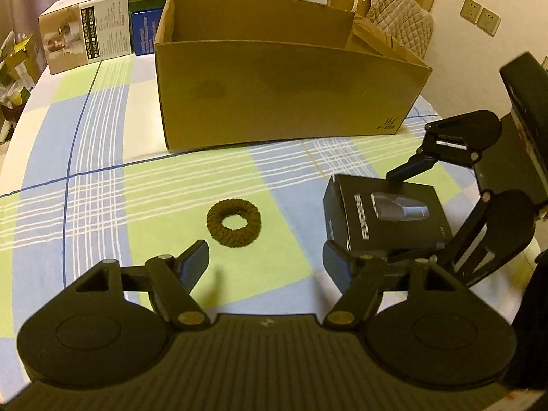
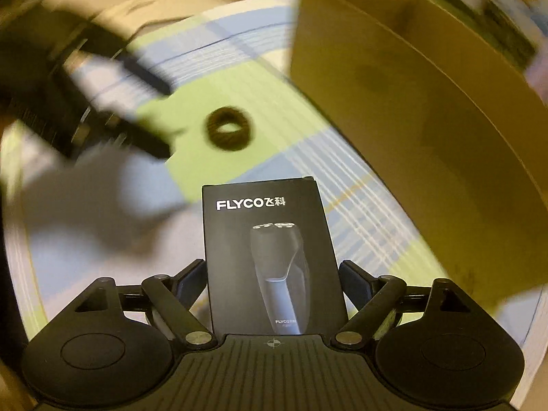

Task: Organize objects
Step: 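Grasp the black FLYCO shaver box with the right gripper and lift it, then grasp the brown knitted hair tie with the left gripper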

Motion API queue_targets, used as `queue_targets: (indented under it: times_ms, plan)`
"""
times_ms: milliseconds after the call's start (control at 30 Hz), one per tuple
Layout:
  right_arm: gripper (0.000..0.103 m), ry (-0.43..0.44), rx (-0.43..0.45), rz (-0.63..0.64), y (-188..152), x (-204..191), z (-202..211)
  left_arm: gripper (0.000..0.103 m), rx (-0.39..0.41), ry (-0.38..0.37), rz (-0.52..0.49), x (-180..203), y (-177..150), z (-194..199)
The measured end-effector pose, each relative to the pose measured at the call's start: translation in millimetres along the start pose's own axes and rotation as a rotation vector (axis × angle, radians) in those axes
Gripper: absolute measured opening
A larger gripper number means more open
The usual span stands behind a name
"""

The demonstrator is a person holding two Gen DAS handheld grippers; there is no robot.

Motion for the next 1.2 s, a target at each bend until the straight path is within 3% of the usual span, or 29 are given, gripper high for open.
queue_targets:
  times_ms: [200, 367, 600, 800, 900, 1200]
  plan:
    - [0.079, -0.133, -0.027, -0.325, -16.7, 26.4, 6.3, 0.069, -0.011, 0.026, -0.04, -4.8, 0.4, -13.4]
    - [0.079, -0.173, 0.012, -0.445, -27.8, 30.0, 12.9, 0.065, -0.002, 0.078, -0.045, -9.0, 7.7, -31.3]
    - [0.079, -0.186, 0.049, -0.462, -28.4, 31.4, 13.0, 0.046, -0.007, 0.136, -0.058, -14.2, 12.0, -54.4]
    - [0.079, -0.206, 0.065, -0.461, -31.7, 32.6, 13.9, 0.035, -0.019, 0.158, -0.024, -17.8, 7.3, -61.9]
    - [0.079, -0.21, 0.073, -0.491, -35.3, 33.7, 16.5, 0.017, -0.022, 0.164, -0.005, -16.1, 6.0, -59.7]
    - [0.08, -0.18, 0.04, -0.455, -39.5, 28.6, 17.6, 0.015, -0.077, 0.13, 0.039, 8.9, -10.9, -47.8]
Point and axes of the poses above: each gripper's, at about its wrist camera, not at the fingertips, and z roughly against the way its jaws point, x to its right, y to its top, the point moved 6 cm from there along -z, roughly the way its jaws point, and after that the axes turned 5 degrees about -y, right-handed, at the moved point
